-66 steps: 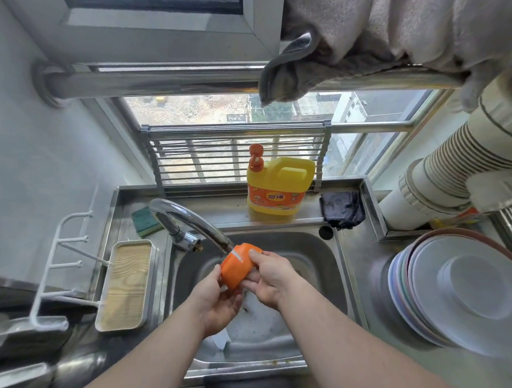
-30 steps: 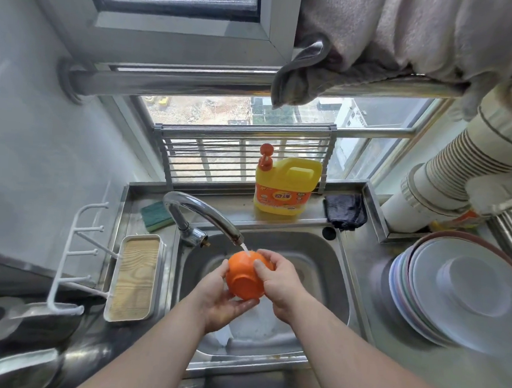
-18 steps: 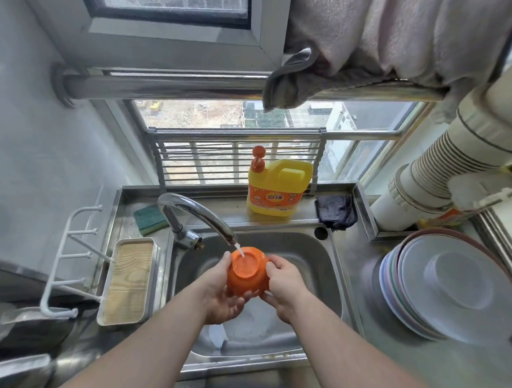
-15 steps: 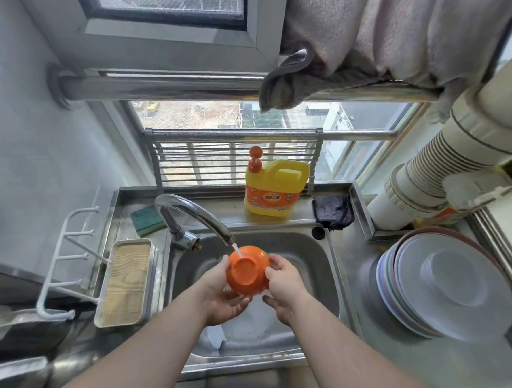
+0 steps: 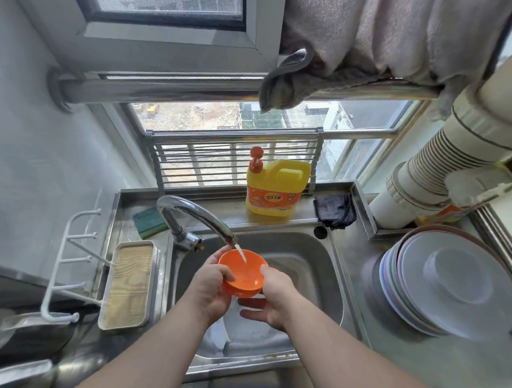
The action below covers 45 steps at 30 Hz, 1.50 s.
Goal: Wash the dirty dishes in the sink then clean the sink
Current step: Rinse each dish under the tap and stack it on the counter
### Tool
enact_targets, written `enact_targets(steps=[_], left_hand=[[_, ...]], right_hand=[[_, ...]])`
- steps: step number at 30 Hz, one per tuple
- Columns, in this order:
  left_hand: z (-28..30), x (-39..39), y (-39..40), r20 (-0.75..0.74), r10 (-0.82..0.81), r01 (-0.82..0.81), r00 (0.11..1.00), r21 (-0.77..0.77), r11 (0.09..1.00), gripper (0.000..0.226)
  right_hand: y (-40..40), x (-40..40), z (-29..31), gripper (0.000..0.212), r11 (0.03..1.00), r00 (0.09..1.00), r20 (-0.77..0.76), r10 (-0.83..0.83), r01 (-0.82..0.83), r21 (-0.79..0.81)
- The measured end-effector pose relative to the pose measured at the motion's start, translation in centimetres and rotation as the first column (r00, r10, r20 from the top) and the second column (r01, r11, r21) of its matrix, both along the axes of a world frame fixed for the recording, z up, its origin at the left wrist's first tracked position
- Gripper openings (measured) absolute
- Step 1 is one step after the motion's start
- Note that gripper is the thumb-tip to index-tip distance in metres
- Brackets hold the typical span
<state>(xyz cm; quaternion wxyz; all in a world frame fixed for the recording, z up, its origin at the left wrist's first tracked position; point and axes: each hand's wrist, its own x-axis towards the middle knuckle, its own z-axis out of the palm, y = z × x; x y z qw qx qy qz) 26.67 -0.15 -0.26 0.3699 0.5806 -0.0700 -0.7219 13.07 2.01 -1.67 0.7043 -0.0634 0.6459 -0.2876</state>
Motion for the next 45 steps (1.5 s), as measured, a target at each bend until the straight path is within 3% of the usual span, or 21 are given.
enact_targets(steps=[3,9,15,20,25,31,34,38,45], left_hand=[[0.4,0.8,0.2,-0.001,-0.032,0.032,0.999,-0.023,0.999,0.075],[0.2,1.6,0.6,-0.101,-0.005,0.005,0.995,0.001,1.0,0.031],[-0.3,2.2,0.4,-0.156,0.117,-0.107,0.981,0.076,0.991,0.033],[-1.4,0.6,0.8,-0.09,-0.121,0.134,0.989,0.159,0.978,0.033],[-1.5,-1.7,0.5,-0.049,-0.155,0.161,0.987,0.151,0.975,0.036],[-1.5,-0.2,-0.4,0.009,-0.04,0.038,0.999,0.14,0.989,0.037],[-2.1,1.2,0.3,-0.033,-0.033,0.039,0.999,0.201,0.979,0.038],[-2.5,1.1,1.5,-0.116,0.004,0.025,0.993,0.253,0.967,0.039],[-3.5,0.1,1.1,-0.081,-0.008,0.026,0.997,0.226,0.974,0.034]], right_hand=[[-0.4,0.9,0.1,0.034,0.998,0.998,0.018,-0.063,0.064,-0.023],[-1.7,1.8,0.5,0.03,0.983,0.981,0.085,-0.177,0.18,-0.031],[-1.8,1.9,0.7,0.039,0.991,0.991,0.044,-0.13,0.13,-0.004],[-0.5,-0.6,-0.6,0.048,0.996,0.993,-0.08,-0.088,0.088,-0.005],[-1.6,-3.1,-0.6,0.044,0.993,0.976,-0.182,-0.121,0.116,-0.038],[-2.6,-0.4,0.2,0.04,0.995,0.993,-0.088,-0.083,0.078,-0.06],[-1.1,0.5,-0.6,0.043,0.998,0.998,-0.021,-0.058,0.057,-0.023],[0.1,-0.8,-1.2,0.042,0.996,0.996,-0.036,-0.087,0.088,0.023],[-0.3,-1.8,-1.3,0.038,0.993,0.993,-0.01,-0.118,0.118,0.003]])
